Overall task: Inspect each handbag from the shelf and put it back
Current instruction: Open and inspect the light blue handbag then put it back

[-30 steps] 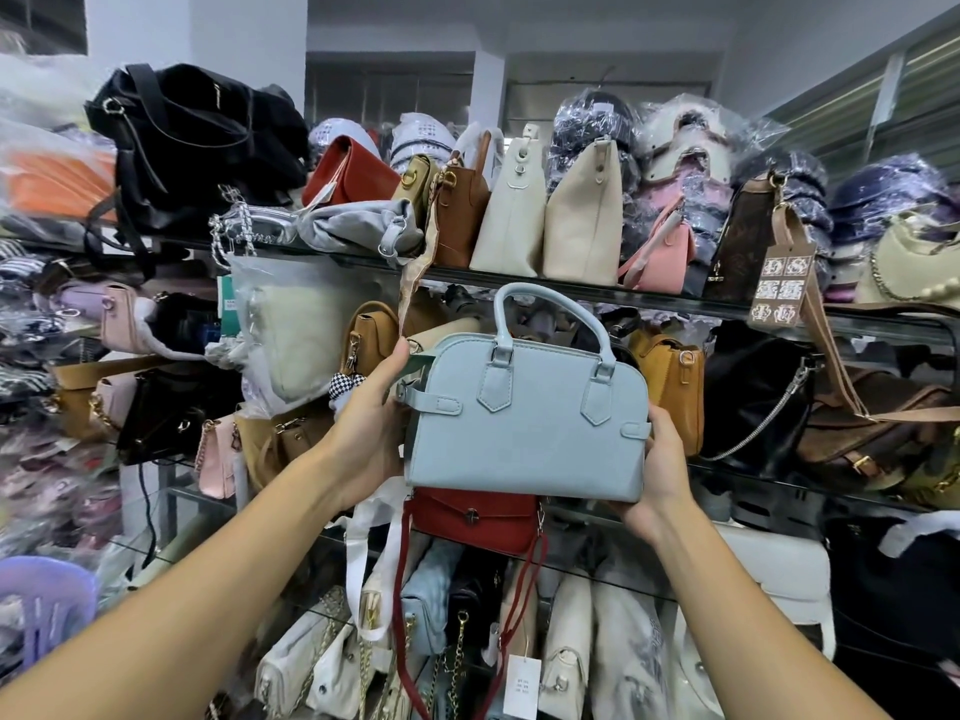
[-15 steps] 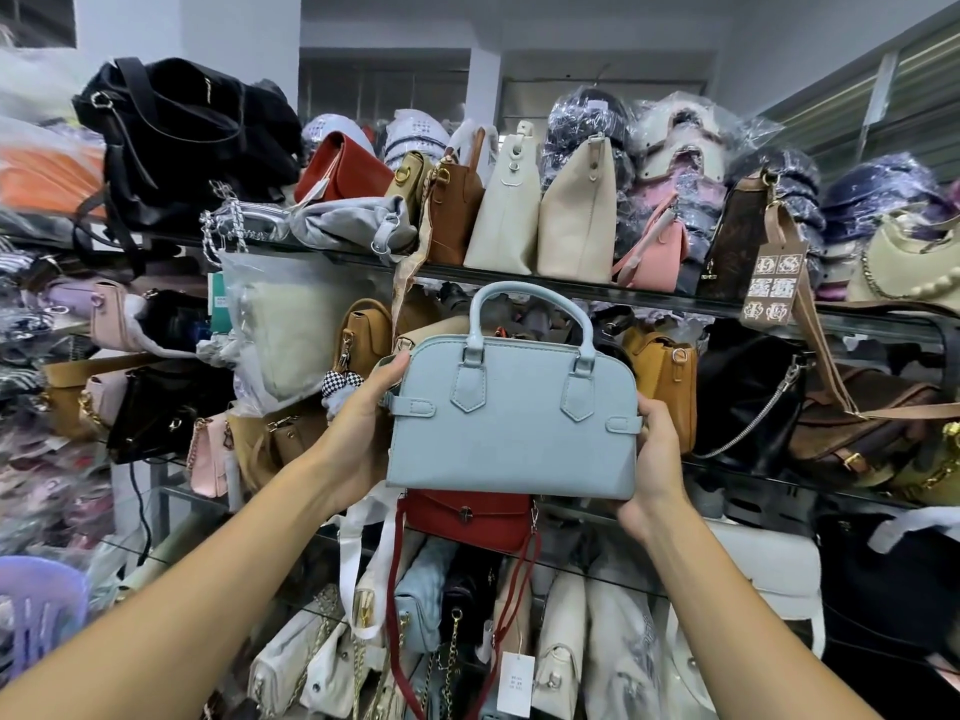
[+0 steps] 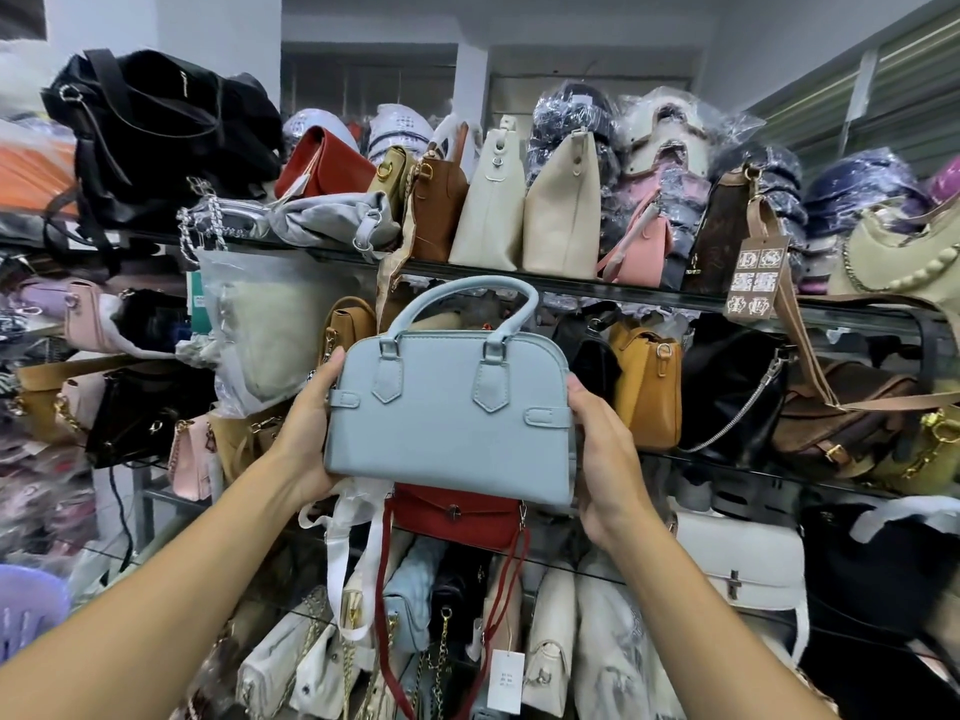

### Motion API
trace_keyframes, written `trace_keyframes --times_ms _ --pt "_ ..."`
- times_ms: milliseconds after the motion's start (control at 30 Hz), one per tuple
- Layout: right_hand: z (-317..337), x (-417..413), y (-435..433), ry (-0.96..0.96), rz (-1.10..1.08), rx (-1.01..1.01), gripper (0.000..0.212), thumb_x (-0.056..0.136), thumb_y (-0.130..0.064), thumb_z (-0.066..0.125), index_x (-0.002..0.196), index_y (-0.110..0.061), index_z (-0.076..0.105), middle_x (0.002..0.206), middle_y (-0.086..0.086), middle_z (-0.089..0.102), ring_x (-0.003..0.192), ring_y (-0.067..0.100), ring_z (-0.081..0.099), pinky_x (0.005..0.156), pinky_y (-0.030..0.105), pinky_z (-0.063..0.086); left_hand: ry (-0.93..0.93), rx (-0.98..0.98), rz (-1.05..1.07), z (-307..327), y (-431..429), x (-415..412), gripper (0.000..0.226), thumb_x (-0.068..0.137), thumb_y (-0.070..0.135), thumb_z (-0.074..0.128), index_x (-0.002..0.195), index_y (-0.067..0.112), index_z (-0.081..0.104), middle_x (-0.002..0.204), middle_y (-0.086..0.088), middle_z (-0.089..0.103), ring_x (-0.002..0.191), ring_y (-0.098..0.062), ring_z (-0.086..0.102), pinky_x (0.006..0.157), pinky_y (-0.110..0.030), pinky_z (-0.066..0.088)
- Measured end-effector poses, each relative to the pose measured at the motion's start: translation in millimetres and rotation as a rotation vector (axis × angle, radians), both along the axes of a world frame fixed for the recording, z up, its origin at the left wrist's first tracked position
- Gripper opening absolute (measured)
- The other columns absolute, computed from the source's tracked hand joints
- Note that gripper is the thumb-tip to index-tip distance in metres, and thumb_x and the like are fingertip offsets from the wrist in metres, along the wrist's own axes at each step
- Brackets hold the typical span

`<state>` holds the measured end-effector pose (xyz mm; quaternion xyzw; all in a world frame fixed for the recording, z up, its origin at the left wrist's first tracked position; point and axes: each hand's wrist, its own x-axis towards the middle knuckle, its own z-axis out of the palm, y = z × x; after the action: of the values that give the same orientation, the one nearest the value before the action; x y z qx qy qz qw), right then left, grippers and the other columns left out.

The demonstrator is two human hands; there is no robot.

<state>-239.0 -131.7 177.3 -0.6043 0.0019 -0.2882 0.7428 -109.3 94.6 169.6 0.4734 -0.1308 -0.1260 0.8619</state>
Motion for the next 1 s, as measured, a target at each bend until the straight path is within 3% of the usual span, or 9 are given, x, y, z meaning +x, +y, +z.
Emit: trace_keyframes --times_ms 167,300,400,500,600,700,767,867,1000 --pt "2.5 0.0 6.1 -0.031 0.008 -0.044 0.041 0.077 -0.055 0.069 0.089 -0.017 0.061 0.091 0.004 0.068 0.087 0.022 0.062 0.080 0.040 0.044 0.043 0.008 0.011 -4.0 4.7 8.7 0.051 0.088 0.069 0.056 0.108 0.027 0.078 0.119 -0.008 0.074 0.099 -0.031 0.072 0.092 -0.046 0.053" --pt "1.5 2.4 8.5 -0.063 0.028 -0.062 0.035 0.078 -0.054 0.069 0.080 -0.020 0.059 0.089 0.003 0.066 0.087 0.022 0.061 0.080 0.038 0.043 0.058 0.036 0.031 -6.3 8.3 13.7 0.062 0.083 0.072 0.060 0.125 0.029 0.072 0.125 -0.008 0.072 0.112 -0.034 0.067 0.100 -0.050 0.049" --pt "2.2 3.1 9.1 -0.075 0.037 -0.086 0.039 0.073 -0.062 0.072 0.076 -0.025 0.062 0.091 0.002 0.068 0.088 0.019 0.061 0.082 0.039 0.043 0.070 0.072 0.062 -5.5 9.5 15.2 0.059 0.084 0.074 0.057 0.119 0.029 0.075 0.117 -0.007 0.075 0.102 -0.032 0.071 0.091 -0.046 0.054" --pt "4.9 1.0 11.9 -0.063 0.041 -0.098 0.053 0.069 -0.069 0.072 0.087 -0.020 0.065 0.100 0.009 0.072 0.092 0.021 0.063 0.086 0.042 0.045 0.111 0.109 0.070 -4.0 11.2 17.5 0.054 0.085 0.075 0.055 0.100 0.030 0.079 0.108 -0.006 0.078 0.085 -0.028 0.074 0.079 -0.043 0.057" --pt "8.4 -1.8 14.0 -0.053 0.041 -0.098 0.065 0.070 -0.068 0.073 0.100 -0.010 0.068 0.118 0.017 0.072 0.099 0.023 0.066 0.092 0.047 0.048 0.172 0.145 0.059 -4.0 13.4 19.2 0.057 0.085 0.078 0.052 0.097 0.028 0.077 0.102 -0.006 0.078 0.079 -0.030 0.075 0.079 -0.050 0.057" --pt "14.1 -6.8 19.5 -0.046 0.032 -0.116 0.082 0.070 -0.069 0.075 0.113 0.000 0.062 0.123 0.021 0.068 0.102 0.026 0.067 0.101 0.063 0.048 0.222 0.186 0.032 -4.7 13.3 19.0 0.059 0.085 0.079 0.049 0.098 0.027 0.075 0.098 -0.006 0.078 0.078 -0.033 0.075 0.078 -0.058 0.057" --pt "17.6 -9.9 24.1 -0.023 0.016 -0.128 0.090 0.065 -0.075 0.077 0.112 0.000 0.060 0.121 0.023 0.068 0.105 0.035 0.069 0.096 0.073 0.047 0.239 0.215 0.021 -4.9 12.5 18.5 0.058 0.088 0.077 0.047 0.096 0.026 0.073 0.090 -0.006 0.078 0.072 -0.033 0.075 0.072 -0.058 0.058" --pt "21.6 -13.5 28.1 0.014 -0.006 -0.133 0.097 0.057 -0.084 0.078 0.105 -0.002 0.059 0.107 0.019 0.071 0.100 0.040 0.069 0.089 0.073 0.051 0.263 0.247 0.018 -5.2 12.1 18.5 0.059 0.090 0.077 0.044 0.100 0.025 0.071 0.086 -0.007 0.078 0.071 -0.035 0.075 0.068 -0.060 0.059" --pt "28.6 -14.8 26.6 0.074 0.014 -0.056 0.069 0.075 -0.068 0.074 0.107 -0.009 0.061 0.123 0.021 0.068 0.105 0.037 0.072 0.061 0.045 0.063 0.288 0.282 -0.001 -4.2 12.0 18.4 0.063 0.091 0.077 0.040 0.103 0.024 0.070 0.088 -0.008 0.078 0.078 -0.037 0.074 0.067 -0.063 0.059"
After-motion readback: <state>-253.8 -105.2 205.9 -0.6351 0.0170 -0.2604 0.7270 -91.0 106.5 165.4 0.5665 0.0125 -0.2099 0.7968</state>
